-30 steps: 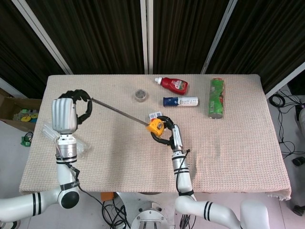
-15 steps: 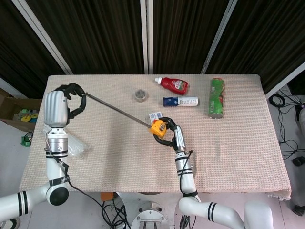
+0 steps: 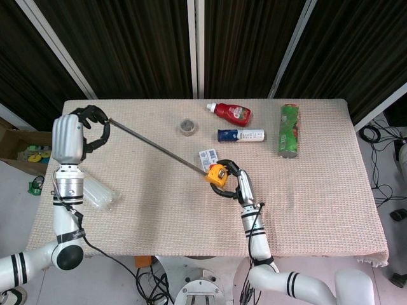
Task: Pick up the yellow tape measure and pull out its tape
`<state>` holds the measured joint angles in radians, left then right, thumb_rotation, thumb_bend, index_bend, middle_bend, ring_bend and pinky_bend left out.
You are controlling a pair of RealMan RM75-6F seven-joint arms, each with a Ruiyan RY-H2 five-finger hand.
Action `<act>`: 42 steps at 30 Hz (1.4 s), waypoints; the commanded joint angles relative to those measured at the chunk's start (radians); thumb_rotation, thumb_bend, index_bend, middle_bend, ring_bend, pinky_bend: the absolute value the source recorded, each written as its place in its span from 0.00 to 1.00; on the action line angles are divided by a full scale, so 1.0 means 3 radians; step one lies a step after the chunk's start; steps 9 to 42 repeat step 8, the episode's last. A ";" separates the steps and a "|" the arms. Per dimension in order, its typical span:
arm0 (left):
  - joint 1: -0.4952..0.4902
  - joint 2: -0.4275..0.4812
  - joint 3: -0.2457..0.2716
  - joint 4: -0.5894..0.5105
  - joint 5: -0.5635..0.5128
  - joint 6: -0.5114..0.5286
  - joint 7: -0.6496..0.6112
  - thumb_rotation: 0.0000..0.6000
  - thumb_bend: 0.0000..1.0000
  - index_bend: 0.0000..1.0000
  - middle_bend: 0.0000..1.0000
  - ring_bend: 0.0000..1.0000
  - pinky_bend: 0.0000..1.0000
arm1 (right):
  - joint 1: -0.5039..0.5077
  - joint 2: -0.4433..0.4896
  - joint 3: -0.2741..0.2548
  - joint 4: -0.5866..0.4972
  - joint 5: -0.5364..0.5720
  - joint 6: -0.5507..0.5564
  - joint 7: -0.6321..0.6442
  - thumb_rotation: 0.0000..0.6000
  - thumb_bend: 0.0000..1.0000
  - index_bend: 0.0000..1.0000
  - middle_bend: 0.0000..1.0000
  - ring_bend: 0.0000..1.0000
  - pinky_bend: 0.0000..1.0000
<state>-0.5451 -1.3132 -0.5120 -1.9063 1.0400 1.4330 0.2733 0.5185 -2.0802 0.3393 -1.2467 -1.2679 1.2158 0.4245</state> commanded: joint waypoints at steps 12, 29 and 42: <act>-0.0008 0.0045 0.0019 0.0011 -0.0027 0.0011 -0.0057 1.00 0.58 0.60 0.57 0.51 0.58 | -0.0071 0.0090 -0.0076 -0.0006 -0.0059 0.0013 0.0060 1.00 0.33 0.74 0.62 0.53 0.29; -0.0008 0.0045 0.0019 0.0011 -0.0027 0.0011 -0.0057 1.00 0.58 0.60 0.57 0.51 0.58 | -0.0071 0.0090 -0.0076 -0.0006 -0.0059 0.0013 0.0060 1.00 0.33 0.74 0.62 0.53 0.29; -0.0008 0.0045 0.0019 0.0011 -0.0027 0.0011 -0.0057 1.00 0.58 0.60 0.57 0.51 0.58 | -0.0071 0.0090 -0.0076 -0.0006 -0.0059 0.0013 0.0060 1.00 0.33 0.74 0.62 0.53 0.29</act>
